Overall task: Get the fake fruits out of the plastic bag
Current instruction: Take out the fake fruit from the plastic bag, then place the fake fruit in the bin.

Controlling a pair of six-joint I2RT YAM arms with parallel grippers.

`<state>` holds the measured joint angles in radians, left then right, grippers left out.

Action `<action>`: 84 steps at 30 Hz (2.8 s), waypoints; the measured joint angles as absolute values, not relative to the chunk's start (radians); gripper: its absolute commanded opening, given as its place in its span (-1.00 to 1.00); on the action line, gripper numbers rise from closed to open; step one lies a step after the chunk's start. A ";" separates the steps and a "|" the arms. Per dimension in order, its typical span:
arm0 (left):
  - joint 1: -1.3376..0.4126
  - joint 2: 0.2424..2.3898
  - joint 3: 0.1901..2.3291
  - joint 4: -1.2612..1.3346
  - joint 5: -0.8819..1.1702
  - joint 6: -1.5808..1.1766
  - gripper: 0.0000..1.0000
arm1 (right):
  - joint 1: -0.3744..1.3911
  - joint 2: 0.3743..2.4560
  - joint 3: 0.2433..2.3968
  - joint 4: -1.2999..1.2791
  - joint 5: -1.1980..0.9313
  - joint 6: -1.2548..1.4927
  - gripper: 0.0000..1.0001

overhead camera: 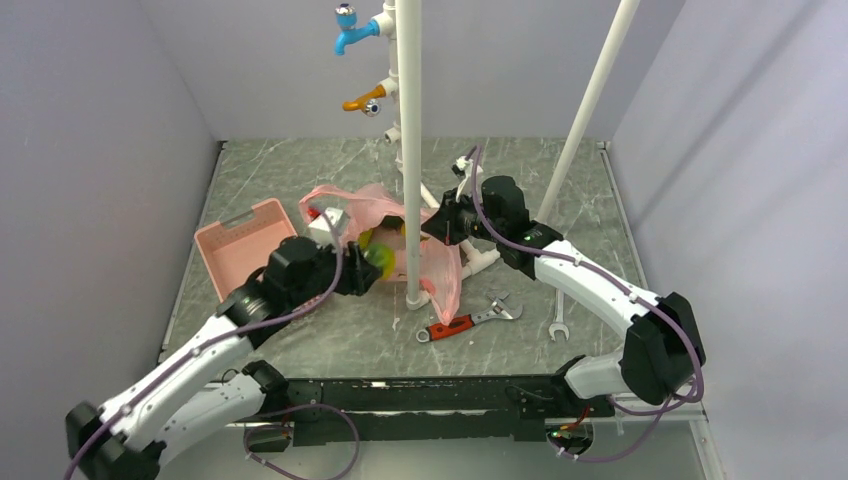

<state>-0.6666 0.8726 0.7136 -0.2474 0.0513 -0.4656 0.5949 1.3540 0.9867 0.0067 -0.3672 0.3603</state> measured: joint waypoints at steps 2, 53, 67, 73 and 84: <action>-0.667 0.776 0.696 -0.321 0.043 -0.464 -0.23 | 0.594 1.358 0.987 0.006 -0.367 0.360 -1.00; -0.363 0.936 0.555 -0.548 -0.463 -0.626 0.03 | 0.570 1.372 0.955 0.010 -0.390 0.368 -1.00; -0.361 0.835 0.582 -0.651 -0.460 -0.653 0.64 | 0.570 1.372 0.952 0.032 -0.403 0.386 -1.00; -0.360 0.597 0.619 -0.706 -0.386 -0.647 0.66 | 0.570 1.372 0.952 0.035 -0.403 0.390 -1.00; -0.360 0.455 0.707 -0.678 -0.027 -0.642 0.60 | 0.570 1.375 0.952 0.058 -0.425 0.404 -1.00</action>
<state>-0.3603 0.4545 0.7074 -0.6785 -0.0265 -0.6422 0.5697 1.3746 0.9524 0.0578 -0.4252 0.4042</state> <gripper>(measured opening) 0.826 0.009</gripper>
